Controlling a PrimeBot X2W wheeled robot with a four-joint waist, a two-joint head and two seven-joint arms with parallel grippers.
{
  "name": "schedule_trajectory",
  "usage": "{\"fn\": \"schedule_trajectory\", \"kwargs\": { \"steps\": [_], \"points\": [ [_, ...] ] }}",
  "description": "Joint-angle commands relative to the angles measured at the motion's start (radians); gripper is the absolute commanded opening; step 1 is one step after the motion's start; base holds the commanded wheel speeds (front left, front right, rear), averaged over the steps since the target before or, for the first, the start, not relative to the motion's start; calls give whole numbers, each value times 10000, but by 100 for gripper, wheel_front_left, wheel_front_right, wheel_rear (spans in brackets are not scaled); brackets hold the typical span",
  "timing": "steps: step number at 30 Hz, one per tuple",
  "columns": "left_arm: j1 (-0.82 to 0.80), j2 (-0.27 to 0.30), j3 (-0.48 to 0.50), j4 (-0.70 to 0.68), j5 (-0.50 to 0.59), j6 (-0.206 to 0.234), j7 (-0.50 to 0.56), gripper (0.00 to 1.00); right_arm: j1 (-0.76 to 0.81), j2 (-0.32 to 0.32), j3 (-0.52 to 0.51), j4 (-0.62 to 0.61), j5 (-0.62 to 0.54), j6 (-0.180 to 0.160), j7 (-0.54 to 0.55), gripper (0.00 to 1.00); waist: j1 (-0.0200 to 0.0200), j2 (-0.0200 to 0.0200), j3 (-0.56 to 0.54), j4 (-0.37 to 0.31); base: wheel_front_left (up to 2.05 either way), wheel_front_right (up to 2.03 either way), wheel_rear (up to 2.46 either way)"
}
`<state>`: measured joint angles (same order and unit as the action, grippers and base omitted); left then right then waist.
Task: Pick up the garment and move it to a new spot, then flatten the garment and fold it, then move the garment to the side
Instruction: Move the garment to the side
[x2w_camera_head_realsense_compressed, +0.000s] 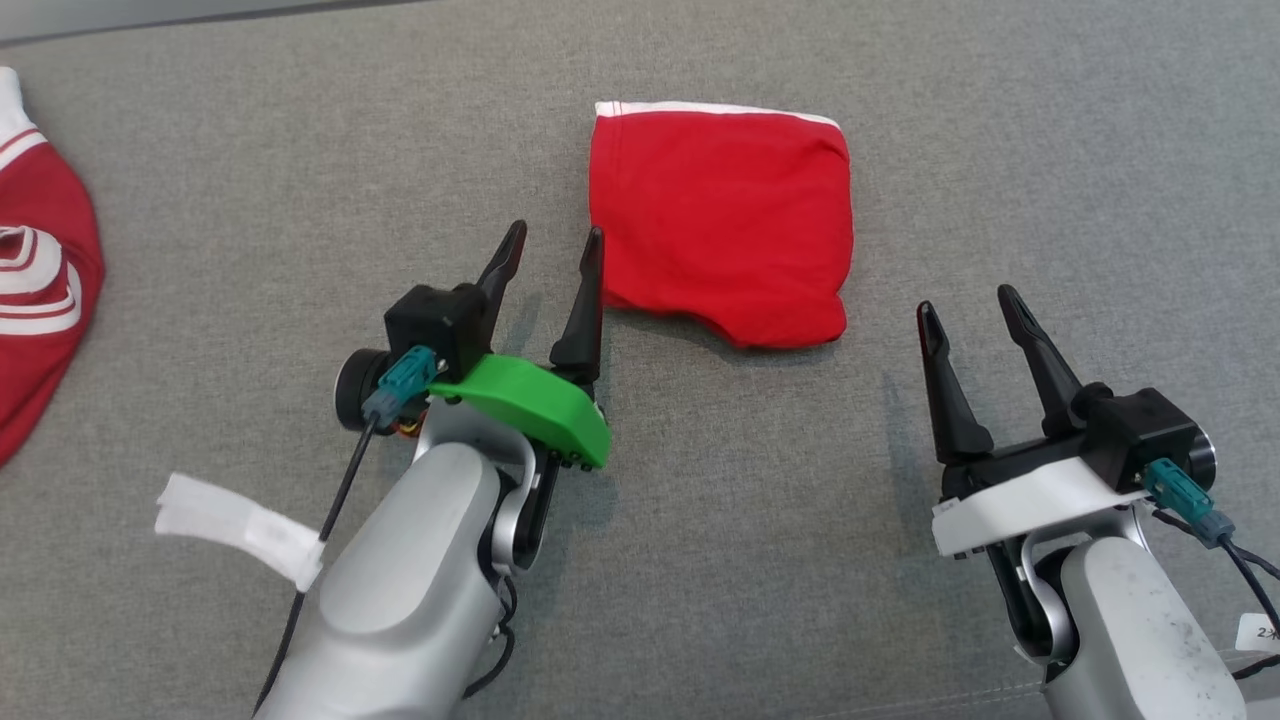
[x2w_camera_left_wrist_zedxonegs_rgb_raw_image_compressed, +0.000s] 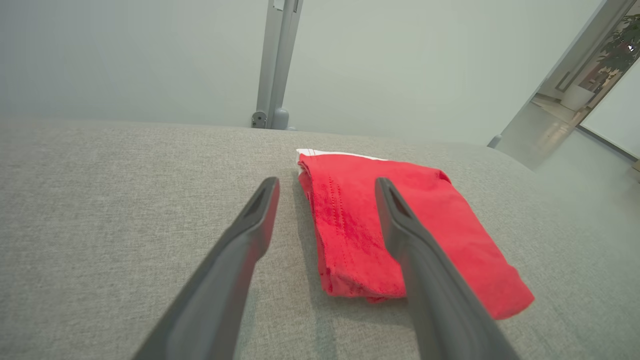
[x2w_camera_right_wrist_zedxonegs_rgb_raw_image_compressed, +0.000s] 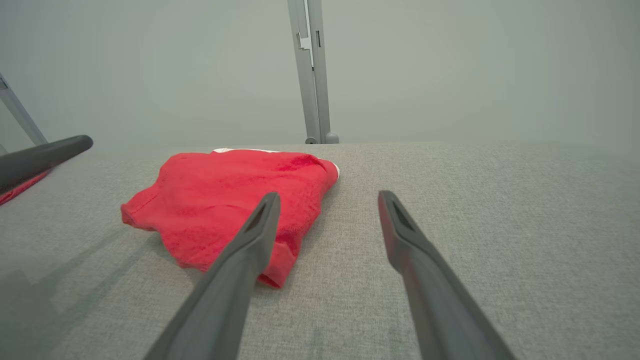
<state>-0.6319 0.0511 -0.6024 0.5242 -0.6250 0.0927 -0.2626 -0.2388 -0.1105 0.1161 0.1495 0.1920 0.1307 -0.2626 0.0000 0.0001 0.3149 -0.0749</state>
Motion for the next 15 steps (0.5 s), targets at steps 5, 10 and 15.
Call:
{"fn": "schedule_trajectory", "kwargs": {
  "steps": [5,10,15],
  "points": [
    [1596,78,1299,-1316,1152,-159,-27,100,353,19,-31,91,85,0,-25,100,0,-1,-904,339,0,0,0],
    [3135,45,2551,-2550,2031,-544,-28,100,747,161,-298,109,-271,0,-25,100,0,-1,-1492,690,0,0,0],
    [4261,19,3399,-3458,2834,-642,-26,100,1101,290,-476,-31,-442,0,-26,100,0,-1,-1889,864,0,0,0]
  ]
}}
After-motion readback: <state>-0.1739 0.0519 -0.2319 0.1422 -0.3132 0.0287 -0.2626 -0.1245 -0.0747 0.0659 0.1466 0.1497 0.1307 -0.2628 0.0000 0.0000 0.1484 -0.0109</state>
